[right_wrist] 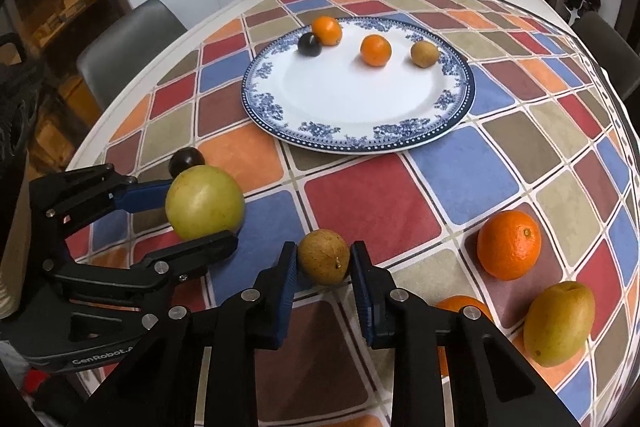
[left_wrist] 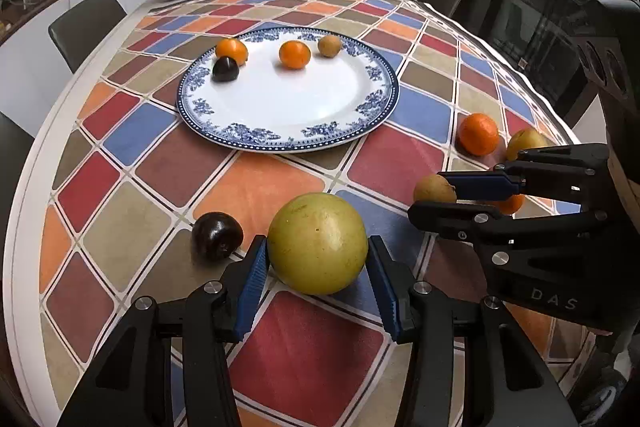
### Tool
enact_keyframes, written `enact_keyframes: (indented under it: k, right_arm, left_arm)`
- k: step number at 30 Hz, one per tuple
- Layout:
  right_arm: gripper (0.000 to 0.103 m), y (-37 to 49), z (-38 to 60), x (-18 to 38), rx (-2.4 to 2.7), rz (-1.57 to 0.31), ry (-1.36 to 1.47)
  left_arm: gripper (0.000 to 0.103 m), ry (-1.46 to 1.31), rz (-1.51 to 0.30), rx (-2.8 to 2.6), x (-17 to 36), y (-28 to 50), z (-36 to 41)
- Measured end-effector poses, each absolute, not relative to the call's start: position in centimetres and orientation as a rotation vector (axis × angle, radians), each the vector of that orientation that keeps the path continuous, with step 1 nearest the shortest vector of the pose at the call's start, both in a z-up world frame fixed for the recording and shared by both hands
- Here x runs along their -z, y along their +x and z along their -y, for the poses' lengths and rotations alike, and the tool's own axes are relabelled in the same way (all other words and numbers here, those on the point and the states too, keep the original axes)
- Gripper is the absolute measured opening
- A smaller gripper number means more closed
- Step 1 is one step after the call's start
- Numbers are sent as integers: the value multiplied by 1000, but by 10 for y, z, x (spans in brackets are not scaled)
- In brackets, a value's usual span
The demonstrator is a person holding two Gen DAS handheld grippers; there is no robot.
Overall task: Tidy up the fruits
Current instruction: 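Grasp the pale green pomelo with the left tool while the right tool grasps a brown kiwi, then carry the pomelo with the left tool onto the plate while the right tool carries the kiwi there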
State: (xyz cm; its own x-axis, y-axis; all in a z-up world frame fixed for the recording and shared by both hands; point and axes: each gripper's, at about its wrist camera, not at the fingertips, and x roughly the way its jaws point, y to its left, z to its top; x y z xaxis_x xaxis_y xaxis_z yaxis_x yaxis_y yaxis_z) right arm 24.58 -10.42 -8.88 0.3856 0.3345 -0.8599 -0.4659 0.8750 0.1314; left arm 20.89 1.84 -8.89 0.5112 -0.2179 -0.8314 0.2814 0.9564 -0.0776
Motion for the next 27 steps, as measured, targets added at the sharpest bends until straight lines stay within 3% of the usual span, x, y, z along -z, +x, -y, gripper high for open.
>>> enact_keyframes:
  k: [27]
  right_arm:
    - [28,224,118,27,-511,-904,-69]
  left_arm:
    - [49,38,-832,261,23,185,-22]
